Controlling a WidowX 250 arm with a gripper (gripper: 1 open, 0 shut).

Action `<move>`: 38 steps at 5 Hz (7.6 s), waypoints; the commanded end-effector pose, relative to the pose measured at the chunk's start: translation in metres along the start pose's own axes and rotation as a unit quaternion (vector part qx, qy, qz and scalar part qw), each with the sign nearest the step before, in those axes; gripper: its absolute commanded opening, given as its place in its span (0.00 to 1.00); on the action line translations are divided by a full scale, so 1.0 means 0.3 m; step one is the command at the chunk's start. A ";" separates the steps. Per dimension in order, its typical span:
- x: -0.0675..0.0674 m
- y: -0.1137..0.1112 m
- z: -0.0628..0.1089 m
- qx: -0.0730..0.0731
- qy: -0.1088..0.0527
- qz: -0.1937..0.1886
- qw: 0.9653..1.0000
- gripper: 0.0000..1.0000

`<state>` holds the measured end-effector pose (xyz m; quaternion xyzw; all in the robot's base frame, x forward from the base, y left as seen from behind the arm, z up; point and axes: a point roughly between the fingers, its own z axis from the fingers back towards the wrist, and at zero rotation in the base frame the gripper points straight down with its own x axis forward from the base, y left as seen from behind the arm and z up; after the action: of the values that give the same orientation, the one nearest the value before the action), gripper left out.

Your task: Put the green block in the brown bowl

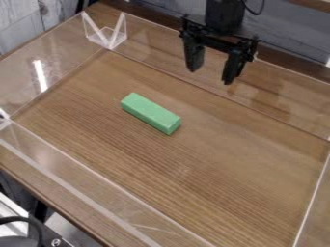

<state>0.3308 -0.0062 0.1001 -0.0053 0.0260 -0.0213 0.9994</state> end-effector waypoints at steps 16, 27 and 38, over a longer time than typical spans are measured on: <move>0.075 0.089 0.039 -0.025 -0.061 0.075 0.995 1.00; -0.058 0.232 -0.178 -0.056 -0.078 0.588 0.803 1.00; -0.039 0.187 -0.069 -0.081 -0.078 0.464 0.879 0.00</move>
<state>0.3089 0.0484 0.0570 -0.0639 -0.0127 0.4511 0.8901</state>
